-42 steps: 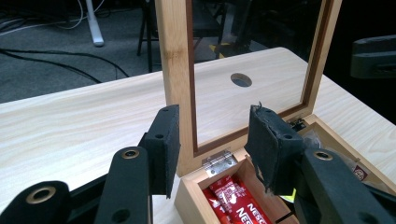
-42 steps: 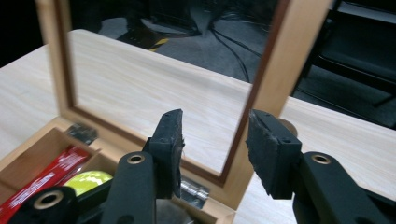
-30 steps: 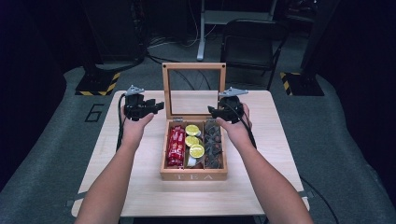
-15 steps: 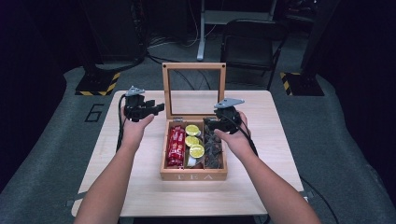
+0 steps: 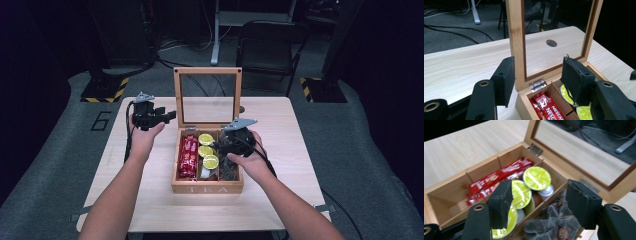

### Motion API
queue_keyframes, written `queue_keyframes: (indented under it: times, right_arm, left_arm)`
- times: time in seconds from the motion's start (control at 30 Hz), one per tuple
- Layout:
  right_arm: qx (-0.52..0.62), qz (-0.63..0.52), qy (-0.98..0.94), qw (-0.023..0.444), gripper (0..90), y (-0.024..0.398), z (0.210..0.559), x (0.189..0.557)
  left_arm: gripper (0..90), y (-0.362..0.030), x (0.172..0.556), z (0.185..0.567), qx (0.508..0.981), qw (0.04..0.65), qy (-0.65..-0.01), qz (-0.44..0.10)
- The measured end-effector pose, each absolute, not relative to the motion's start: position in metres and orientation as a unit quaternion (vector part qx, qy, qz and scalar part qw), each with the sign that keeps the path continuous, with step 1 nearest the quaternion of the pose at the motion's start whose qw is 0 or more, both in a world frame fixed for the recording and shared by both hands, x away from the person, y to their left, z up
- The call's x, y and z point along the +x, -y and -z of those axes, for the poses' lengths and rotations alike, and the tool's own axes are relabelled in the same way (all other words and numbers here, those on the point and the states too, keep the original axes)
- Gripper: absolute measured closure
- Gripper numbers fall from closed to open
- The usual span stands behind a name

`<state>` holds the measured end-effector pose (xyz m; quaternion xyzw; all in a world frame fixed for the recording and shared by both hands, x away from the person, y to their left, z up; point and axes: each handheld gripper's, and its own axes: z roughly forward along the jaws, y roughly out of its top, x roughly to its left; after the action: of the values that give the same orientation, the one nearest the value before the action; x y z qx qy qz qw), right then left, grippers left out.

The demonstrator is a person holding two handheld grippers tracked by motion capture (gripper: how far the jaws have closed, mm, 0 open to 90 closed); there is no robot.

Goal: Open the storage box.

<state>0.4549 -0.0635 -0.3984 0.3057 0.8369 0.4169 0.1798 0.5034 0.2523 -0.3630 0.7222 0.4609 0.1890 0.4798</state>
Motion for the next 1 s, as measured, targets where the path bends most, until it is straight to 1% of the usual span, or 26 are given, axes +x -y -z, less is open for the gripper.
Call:
queue_keyframes:
  times: [0.53, 1.0]
  right_arm:
    - [0.288, -0.393, -0.859, 0.156, 32.4, 0.054, 0.426, 0.437]
    - [0.263, -0.386, -0.872, 0.148, 32.5, 0.037, 0.441, 0.428]
  left_arm:
    - [44.4, -0.257, 0.503, 0.362, 0.722, 0.474, -0.464, -0.198]
    - [44.4, -0.256, 0.503, 0.362, 0.724, 0.47, -0.463, -0.201]
